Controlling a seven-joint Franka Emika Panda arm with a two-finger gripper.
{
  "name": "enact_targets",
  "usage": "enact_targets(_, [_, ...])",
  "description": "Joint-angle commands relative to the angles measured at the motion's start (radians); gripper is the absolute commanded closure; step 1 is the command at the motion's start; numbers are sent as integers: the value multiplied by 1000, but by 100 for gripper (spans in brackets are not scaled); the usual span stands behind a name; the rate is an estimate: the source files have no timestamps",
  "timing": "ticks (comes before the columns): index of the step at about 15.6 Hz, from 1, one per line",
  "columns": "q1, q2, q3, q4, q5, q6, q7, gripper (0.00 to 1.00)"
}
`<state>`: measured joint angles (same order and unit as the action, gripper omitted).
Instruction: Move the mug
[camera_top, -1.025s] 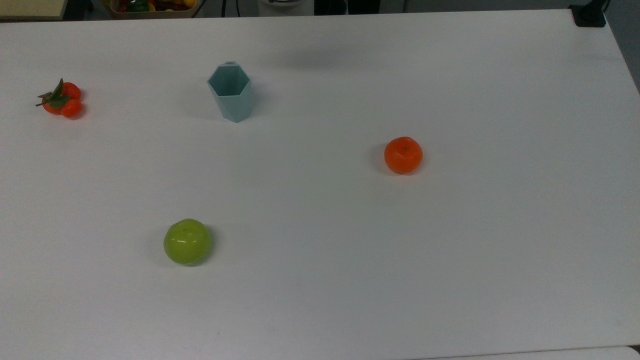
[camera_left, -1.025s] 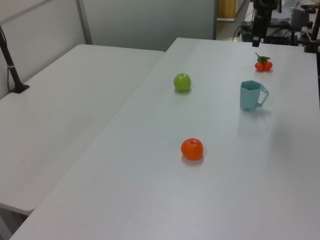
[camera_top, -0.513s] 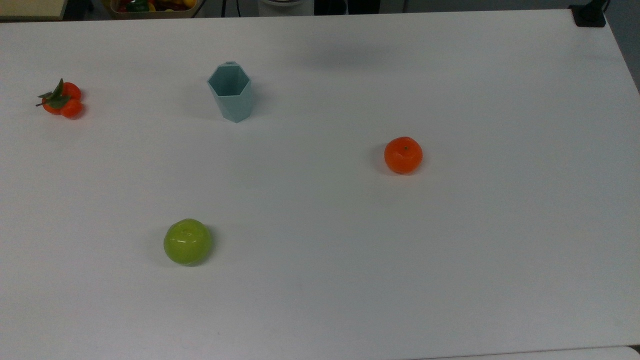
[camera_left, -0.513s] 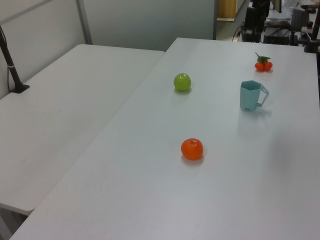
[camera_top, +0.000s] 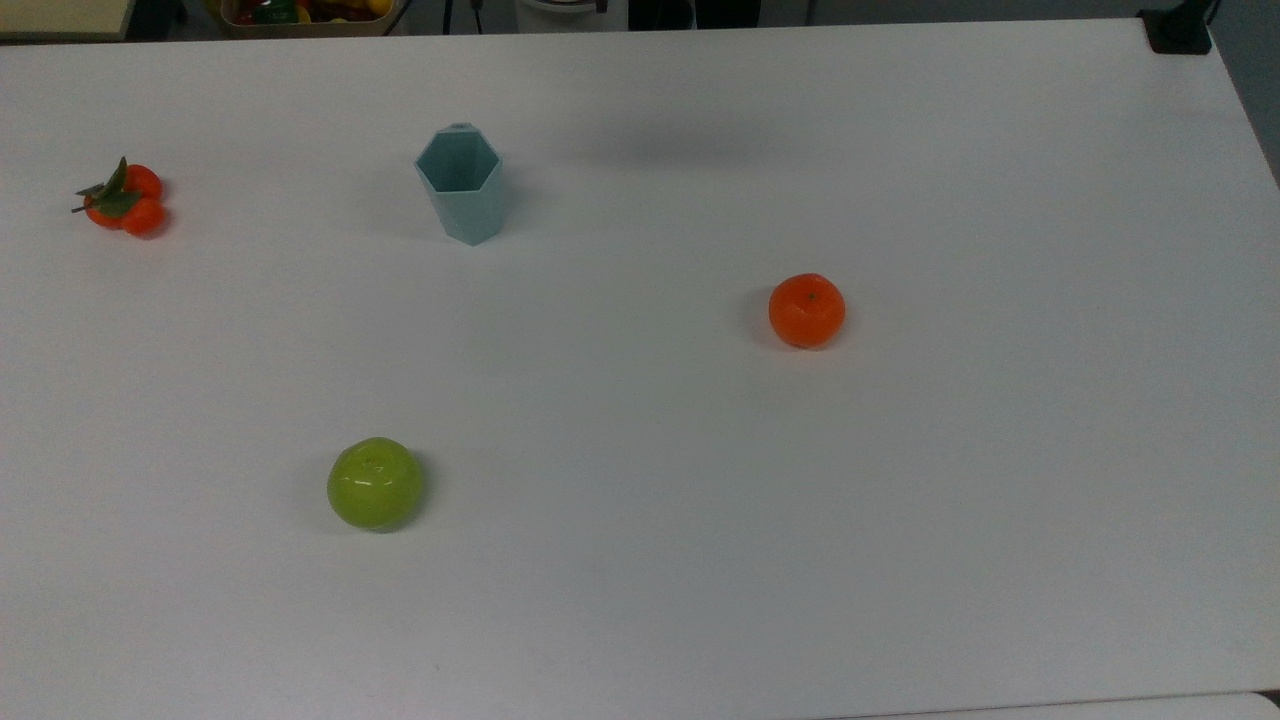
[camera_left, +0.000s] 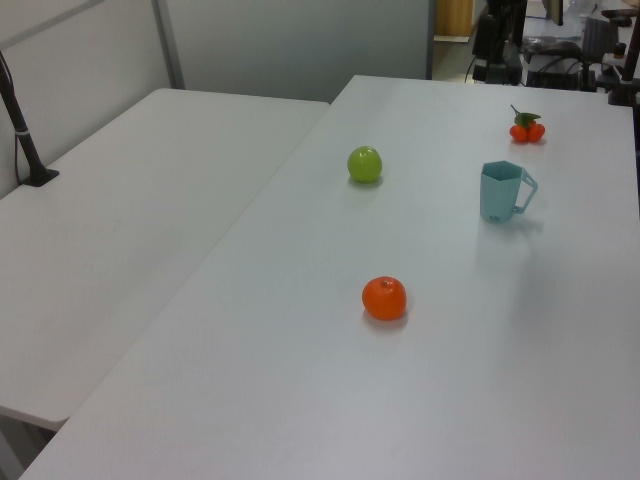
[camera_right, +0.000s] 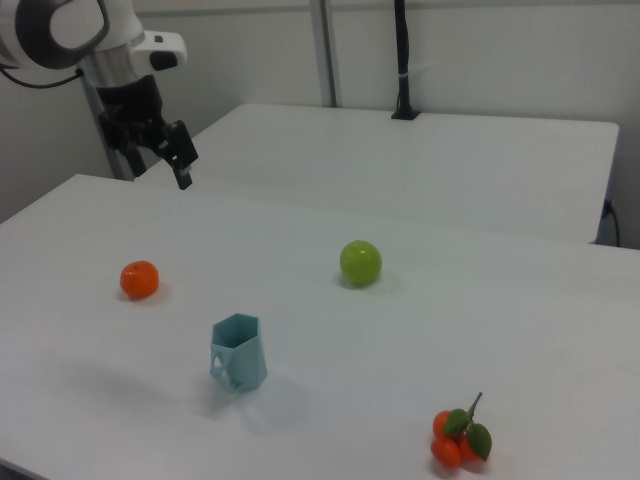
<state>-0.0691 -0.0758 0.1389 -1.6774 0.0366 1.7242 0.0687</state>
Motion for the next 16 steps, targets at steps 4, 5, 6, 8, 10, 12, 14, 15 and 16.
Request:
enact_targets(4, [130, 4, -137, -1, 5, 41, -58, 0])
enact_targets(5, [132, 4, -140, -1, 9, 41, -60, 0])
enact_targets(6, [134, 4, -140, -1, 9, 40, -58, 0])
enact_targets(8, [134, 4, -140, -1, 11, 41, -52, 0])
enact_targets(10, [134, 4, -140, -1, 11, 41, -46, 0])
enact_targets(12, [135, 4, -140, -2, 11, 41, -47, 0])
enact_targets(14, [135, 5, -140, -2, 11, 40, -47, 0])
enact_targets(15, [135, 4, -140, -2, 11, 40, -47, 0])
enact_targets(16, [135, 4, -140, -2, 11, 40, -47, 0])
